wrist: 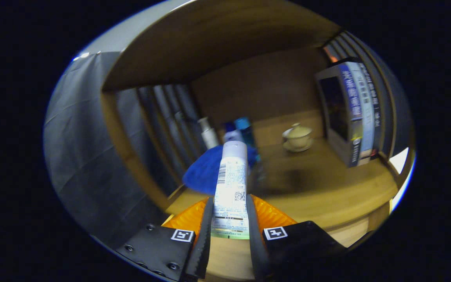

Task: Pull open the drawer, take out the items inside it, and place them on the countertop above the cabinet.

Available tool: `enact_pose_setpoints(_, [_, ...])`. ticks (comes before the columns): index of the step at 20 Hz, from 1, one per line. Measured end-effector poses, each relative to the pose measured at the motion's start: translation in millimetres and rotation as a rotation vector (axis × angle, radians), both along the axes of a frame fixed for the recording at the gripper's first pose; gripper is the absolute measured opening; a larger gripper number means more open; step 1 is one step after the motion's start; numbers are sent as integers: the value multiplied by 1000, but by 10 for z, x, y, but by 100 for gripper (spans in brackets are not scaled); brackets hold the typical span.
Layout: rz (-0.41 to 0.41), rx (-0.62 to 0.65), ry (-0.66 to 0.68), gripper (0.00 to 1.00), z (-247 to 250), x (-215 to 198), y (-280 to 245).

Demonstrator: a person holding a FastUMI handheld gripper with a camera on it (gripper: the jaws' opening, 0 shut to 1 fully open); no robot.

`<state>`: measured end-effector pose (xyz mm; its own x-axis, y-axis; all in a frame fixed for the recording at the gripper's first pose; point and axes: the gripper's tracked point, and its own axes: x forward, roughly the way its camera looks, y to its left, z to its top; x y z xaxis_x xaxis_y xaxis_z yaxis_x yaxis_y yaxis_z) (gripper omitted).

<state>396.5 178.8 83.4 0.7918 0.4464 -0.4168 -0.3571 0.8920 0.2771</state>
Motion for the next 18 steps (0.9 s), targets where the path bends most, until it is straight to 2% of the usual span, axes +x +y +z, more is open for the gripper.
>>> enact_pose_setpoints(1, [-58, -22, -14, 51, -16, 157, -125])
enact_pose_setpoints(3, [-117, -87, -42, 51, -51, 427, -301])
enact_pose_setpoints(9, [-137, -276, -28, 52, -463, 504, -557])
enact_pose_setpoints(12, [-146, -288, 17, 55, -668, 462, -544])
enact_pose_setpoints(15, [-202, -246, 10, 59, -652, 542, -574])
enact_pose_setpoints(18, [-212, -240, -8, 90, -598, 576, -606])
